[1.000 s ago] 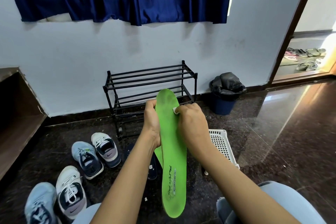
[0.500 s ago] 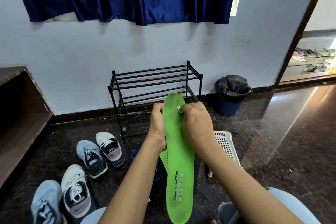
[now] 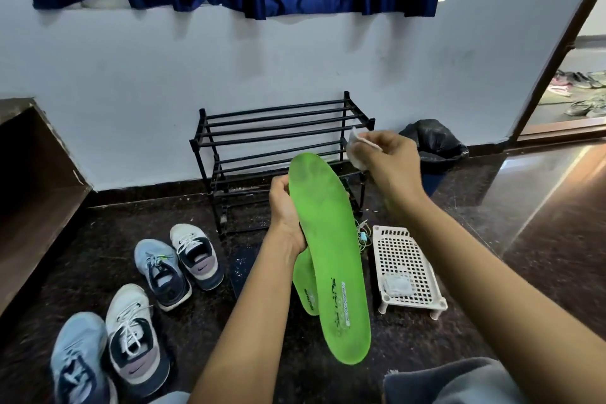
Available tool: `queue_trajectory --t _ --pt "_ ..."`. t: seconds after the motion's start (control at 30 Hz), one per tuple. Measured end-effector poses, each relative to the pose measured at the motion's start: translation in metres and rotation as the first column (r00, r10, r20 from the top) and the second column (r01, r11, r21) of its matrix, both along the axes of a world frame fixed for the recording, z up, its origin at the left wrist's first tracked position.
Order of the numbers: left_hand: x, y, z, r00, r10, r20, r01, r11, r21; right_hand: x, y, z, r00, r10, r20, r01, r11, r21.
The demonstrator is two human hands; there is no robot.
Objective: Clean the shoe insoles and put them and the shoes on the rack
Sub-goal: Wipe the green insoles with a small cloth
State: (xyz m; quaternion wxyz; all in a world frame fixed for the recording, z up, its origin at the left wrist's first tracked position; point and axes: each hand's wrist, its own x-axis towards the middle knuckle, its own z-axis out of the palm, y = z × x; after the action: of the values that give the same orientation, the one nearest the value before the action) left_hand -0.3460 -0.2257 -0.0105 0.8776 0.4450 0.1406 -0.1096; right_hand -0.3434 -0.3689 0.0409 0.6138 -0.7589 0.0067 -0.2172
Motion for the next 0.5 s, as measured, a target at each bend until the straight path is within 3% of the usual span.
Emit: queue_trajectory --t 0.1,0.2,0.33,0.4,0.5 --pt "0.021 0.0 -0.021 0.997 0.06 -0.054 -0.061 0.998 -0.003 0.008 -0.009 -0.023 0.951 0.18 -0.253 -0.135 0.974 0.185" --pt "0.039 -0.003 -0.041 0.994 0.061 -0.085 -0.066 0.996 -0.057 0.014 -0.018 -0.047 0.799 0.396 -0.453 -0.27 0.909 0.319" --pt "0.063 -0.011 -0.072 0.989 0.062 -0.131 -0.071 0.996 -0.062 0.025 -0.028 -0.096 0.633 0.517 -0.577 -0.423 0.854 0.302" --pt "0.076 -0.013 -0.09 0.989 0.028 -0.143 -0.042 0.994 -0.099 0.028 -0.028 -0.124 0.615 0.511 -0.6 -0.412 0.857 0.308" --pt "0.087 -0.014 -0.112 0.978 0.102 -0.182 -0.113 0.992 -0.048 0.035 -0.026 -0.156 0.658 0.48 -0.58 -0.35 0.877 0.328"
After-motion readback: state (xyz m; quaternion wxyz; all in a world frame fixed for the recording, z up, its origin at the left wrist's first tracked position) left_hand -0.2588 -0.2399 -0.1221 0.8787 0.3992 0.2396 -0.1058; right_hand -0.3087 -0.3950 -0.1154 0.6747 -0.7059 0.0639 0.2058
